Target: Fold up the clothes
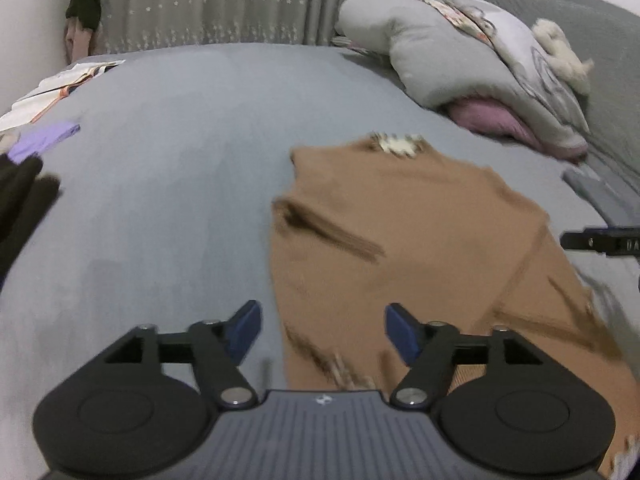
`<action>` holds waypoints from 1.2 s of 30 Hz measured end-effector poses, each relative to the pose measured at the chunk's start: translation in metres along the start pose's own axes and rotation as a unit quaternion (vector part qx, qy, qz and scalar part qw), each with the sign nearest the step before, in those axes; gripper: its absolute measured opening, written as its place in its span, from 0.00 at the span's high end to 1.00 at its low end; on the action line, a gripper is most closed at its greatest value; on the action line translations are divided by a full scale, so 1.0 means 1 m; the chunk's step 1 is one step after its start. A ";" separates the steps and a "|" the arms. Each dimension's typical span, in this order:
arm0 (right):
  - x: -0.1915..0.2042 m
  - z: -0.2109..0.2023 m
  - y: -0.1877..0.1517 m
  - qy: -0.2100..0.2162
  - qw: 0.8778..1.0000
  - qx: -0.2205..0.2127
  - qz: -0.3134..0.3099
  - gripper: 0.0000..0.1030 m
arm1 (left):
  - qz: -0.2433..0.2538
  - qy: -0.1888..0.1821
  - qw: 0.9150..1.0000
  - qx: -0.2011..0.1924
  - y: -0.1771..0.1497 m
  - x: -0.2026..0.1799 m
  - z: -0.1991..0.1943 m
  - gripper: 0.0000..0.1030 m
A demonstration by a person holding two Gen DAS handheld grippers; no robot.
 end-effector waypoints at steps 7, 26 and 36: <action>-0.004 -0.025 -0.047 0.003 0.999 0.029 0.012 0.00 | -0.024 -0.007 1.000 0.017 -0.037 0.005 -0.002 0.07; 0.017 -0.025 -0.089 -0.023 1.000 0.016 -0.004 0.00 | -0.017 0.017 1.000 -0.006 -0.043 0.003 0.011 0.00; 0.017 -0.030 -0.099 -0.021 1.000 0.001 0.011 0.00 | -0.009 0.028 0.999 -0.030 -0.052 -0.001 0.010 0.00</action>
Point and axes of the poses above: each gripper's, at about its wrist camera, not at the fingertips, and z roughly the way its jaws point, x to its left, y to its top, the point moved 1 cm from there along z, roughly the way its jaws point, and after that the axes turned 13 degrees about -y, right-handed, at the moved point
